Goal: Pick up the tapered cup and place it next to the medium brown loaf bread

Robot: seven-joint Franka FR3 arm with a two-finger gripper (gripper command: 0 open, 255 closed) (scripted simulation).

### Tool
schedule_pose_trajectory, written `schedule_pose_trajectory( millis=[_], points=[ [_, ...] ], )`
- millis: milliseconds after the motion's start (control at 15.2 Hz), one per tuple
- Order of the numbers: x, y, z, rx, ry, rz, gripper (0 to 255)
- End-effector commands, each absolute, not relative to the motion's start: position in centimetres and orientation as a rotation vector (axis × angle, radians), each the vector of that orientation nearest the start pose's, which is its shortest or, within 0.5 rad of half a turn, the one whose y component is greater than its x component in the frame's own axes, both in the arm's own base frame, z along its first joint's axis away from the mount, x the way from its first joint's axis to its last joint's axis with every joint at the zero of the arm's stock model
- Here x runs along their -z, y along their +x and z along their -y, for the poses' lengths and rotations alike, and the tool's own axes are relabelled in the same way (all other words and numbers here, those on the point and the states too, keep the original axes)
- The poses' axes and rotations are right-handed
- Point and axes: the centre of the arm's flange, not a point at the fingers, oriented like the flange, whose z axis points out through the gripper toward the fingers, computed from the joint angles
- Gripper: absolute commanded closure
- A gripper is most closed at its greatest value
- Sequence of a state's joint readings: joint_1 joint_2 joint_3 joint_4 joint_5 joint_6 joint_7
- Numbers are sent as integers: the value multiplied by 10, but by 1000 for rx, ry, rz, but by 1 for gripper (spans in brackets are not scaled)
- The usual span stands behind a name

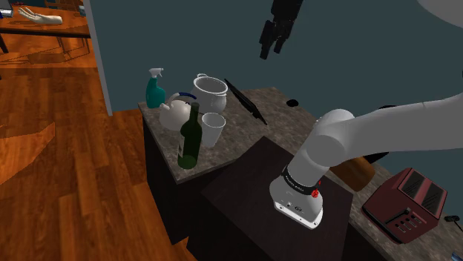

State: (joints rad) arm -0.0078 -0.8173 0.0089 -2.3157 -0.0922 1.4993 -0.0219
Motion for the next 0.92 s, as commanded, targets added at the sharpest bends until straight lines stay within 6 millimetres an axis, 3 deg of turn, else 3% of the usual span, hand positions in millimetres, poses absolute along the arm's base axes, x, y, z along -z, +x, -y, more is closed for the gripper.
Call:
schedule_pose_trajectory(
  millis=[0,858],
  points=[
    [-613,291,9,0,-3240,22,0],
    [-460,372,-20,-58,-3263,-56,0]
  ],
)
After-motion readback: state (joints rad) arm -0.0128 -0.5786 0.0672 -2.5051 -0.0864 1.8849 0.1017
